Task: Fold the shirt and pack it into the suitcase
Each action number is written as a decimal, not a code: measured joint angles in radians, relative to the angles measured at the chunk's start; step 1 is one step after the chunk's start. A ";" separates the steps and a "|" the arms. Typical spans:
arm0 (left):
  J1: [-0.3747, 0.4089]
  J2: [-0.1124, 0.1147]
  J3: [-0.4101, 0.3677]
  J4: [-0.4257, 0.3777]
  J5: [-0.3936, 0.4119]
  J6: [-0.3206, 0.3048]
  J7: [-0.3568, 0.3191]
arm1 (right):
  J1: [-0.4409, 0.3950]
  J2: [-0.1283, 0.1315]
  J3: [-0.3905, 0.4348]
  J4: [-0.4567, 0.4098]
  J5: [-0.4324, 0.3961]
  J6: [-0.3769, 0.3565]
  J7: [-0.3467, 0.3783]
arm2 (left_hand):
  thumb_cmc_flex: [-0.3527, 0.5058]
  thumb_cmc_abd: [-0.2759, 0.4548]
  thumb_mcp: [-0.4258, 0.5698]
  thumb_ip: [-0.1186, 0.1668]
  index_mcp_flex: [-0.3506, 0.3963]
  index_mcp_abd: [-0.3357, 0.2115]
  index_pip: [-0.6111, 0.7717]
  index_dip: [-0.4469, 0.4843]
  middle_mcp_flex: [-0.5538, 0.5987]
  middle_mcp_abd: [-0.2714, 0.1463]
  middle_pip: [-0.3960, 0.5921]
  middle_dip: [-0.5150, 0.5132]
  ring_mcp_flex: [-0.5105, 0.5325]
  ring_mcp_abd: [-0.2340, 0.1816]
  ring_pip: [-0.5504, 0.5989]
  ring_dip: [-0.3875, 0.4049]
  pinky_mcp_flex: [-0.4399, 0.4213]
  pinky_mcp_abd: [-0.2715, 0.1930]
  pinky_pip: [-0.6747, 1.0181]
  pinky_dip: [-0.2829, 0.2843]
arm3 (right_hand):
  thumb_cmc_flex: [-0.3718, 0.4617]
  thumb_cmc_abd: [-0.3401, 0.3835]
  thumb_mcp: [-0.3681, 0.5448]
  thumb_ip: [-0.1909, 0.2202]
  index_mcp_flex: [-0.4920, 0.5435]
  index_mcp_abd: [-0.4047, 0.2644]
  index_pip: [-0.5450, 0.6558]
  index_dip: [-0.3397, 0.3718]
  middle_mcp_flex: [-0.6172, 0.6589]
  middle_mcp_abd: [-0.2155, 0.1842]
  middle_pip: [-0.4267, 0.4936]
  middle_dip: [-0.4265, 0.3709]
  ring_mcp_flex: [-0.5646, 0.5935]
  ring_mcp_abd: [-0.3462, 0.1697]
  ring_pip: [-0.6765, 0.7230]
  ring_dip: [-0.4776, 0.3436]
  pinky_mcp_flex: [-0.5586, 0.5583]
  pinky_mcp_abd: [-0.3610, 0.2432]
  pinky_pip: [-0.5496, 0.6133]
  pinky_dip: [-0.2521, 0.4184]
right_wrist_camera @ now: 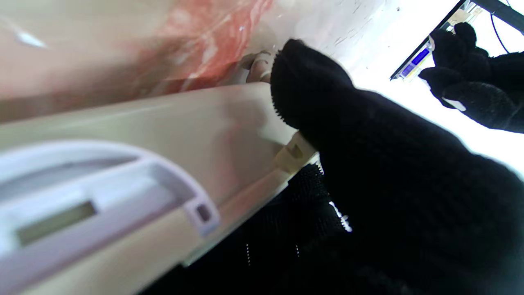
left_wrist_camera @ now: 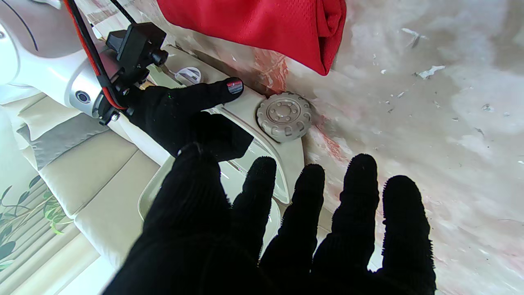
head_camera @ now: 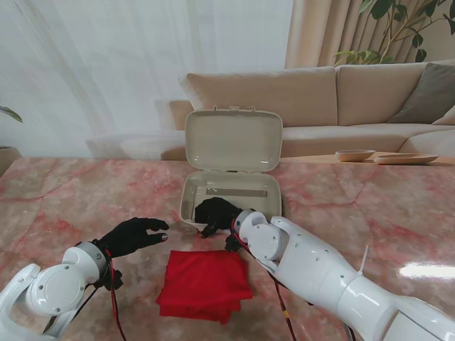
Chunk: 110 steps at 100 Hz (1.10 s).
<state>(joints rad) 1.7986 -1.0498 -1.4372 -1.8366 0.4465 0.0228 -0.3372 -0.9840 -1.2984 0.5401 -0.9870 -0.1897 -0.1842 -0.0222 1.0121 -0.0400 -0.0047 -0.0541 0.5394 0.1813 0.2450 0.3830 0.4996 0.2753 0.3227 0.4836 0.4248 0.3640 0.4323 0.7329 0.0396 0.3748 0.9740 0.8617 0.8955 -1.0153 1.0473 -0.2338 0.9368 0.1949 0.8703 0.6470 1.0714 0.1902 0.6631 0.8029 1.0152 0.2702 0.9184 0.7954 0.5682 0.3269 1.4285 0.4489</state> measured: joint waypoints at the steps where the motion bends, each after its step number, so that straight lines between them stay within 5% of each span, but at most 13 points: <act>1: 0.000 0.000 0.000 0.000 0.000 0.000 0.000 | 0.001 -0.001 -0.002 0.002 0.001 -0.002 0.000 | 0.000 0.000 0.000 0.000 0.000 0.000 0.000 0.000 0.000 0.000 0.000 0.000 0.000 0.000 0.000 0.000 0.000 0.000 0.000 0.000 | 0.000 0.000 0.000 0.000 0.000 0.000 0.000 0.000 0.000 0.000 0.000 0.000 0.000 0.000 0.000 0.000 0.000 0.000 0.000 0.000; 47: 0.002 -0.001 -0.004 0.009 -0.008 0.001 0.005 | 0.043 -0.051 -0.050 0.071 0.053 -0.048 0.019 | 0.000 0.000 0.000 0.000 0.000 0.000 0.000 0.000 0.000 0.000 0.000 0.000 0.000 0.000 0.000 0.000 0.000 0.000 0.000 0.000 | 0.000 0.014 -0.027 0.001 -0.014 0.008 0.000 -0.020 -0.015 0.007 -0.021 -0.025 -0.002 0.000 -0.007 0.000 -0.002 -0.001 -0.009 0.000; 60: 0.006 -0.001 -0.007 0.010 -0.009 0.001 0.006 | 0.052 -0.062 -0.059 0.086 0.062 -0.055 0.024 | 0.000 0.000 0.000 0.000 0.000 0.000 0.000 0.000 0.000 0.000 0.000 0.000 0.000 0.000 0.000 0.000 0.000 0.000 0.000 0.000 | 0.000 0.025 -0.042 0.001 -0.020 0.009 0.001 -0.036 -0.026 0.009 -0.028 -0.027 -0.002 0.000 -0.012 0.000 -0.006 -0.007 -0.037 0.085; 110: 0.011 -0.002 -0.014 0.014 -0.011 0.004 0.007 | 0.079 -0.096 -0.084 0.128 0.085 -0.074 0.039 | 0.000 0.000 0.000 0.000 0.000 0.000 0.000 0.000 0.000 0.000 0.000 0.000 0.000 0.000 0.000 0.000 0.000 0.000 0.000 0.000 | -0.038 0.111 -0.068 0.021 -0.097 -0.009 0.024 -0.114 -0.108 0.015 -0.097 -0.041 -0.042 -0.010 -0.091 -0.010 -0.048 -0.026 -0.120 0.162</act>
<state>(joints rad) 1.8098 -1.0520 -1.4517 -1.8227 0.4353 0.0269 -0.3299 -0.9049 -1.3941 0.4563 -0.8590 -0.1052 -0.2578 0.0170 1.0121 -0.0400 -0.0047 -0.0541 0.5394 0.1813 0.2450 0.3830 0.4997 0.2753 0.3227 0.4836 0.4248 0.3640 0.4323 0.7329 0.0396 0.3748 0.9740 0.8617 0.8572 -0.9045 0.9790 -0.2133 0.8402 0.1859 0.8944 0.5333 0.9637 0.2048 0.5657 0.7616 0.9729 0.2603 0.8277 0.7851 0.5203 0.3005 1.3089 0.6109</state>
